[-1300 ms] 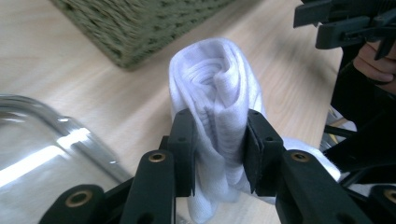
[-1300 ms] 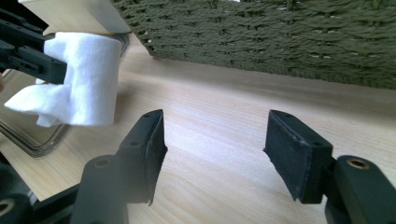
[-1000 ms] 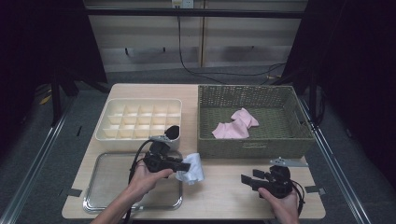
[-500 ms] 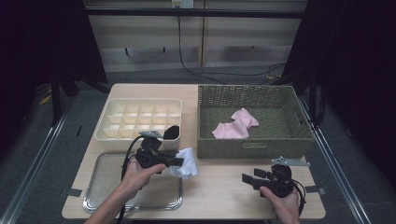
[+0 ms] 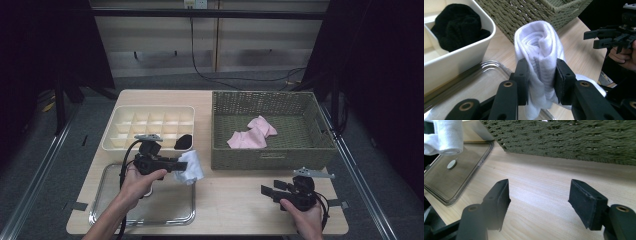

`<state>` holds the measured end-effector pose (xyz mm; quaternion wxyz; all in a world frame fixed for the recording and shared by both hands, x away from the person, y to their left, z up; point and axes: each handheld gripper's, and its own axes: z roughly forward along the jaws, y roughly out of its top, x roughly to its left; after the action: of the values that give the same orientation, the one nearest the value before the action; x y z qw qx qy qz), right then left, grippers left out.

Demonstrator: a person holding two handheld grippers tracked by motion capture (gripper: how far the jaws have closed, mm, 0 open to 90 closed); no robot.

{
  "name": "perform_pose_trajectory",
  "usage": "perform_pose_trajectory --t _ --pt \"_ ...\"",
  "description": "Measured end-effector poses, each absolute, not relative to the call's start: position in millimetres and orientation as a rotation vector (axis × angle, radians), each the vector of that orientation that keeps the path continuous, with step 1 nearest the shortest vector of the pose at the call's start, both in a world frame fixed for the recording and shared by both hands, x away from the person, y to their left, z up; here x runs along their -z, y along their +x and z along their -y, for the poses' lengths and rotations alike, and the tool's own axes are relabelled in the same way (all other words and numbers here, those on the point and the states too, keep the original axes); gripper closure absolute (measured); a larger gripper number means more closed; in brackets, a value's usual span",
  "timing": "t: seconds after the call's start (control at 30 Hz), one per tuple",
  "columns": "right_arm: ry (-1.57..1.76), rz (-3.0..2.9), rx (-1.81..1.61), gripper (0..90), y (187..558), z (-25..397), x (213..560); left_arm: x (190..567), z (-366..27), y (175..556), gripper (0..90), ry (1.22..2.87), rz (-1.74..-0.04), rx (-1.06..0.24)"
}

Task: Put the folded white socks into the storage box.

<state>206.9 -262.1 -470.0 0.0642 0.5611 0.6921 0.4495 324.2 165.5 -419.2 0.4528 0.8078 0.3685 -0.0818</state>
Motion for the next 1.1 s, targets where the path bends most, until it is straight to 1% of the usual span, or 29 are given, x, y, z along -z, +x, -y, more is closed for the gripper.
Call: perform_pose_trajectory --t 0.2,0.77,0.93,1.1 --pt "1.687 -2.094 -1.366 32.5 207.8 262.5 469.1 412.5 -171.9 327.0 67.7 1.988 -0.922 0.176" --pt "1.685 -2.106 -1.372 32.4 210.1 259.2 469.8 401.3 -206.3 341.6 67.7 1.917 -0.992 0.116" --pt "1.69 -2.106 -1.379 32.4 209.6 259.1 470.1 402.6 -208.4 342.1 67.7 1.912 -1.004 0.105" --pt "1.696 -2.1 -1.369 32.4 210.4 261.5 469.3 395.6 -213.2 344.1 67.8 1.898 -1.015 0.072"
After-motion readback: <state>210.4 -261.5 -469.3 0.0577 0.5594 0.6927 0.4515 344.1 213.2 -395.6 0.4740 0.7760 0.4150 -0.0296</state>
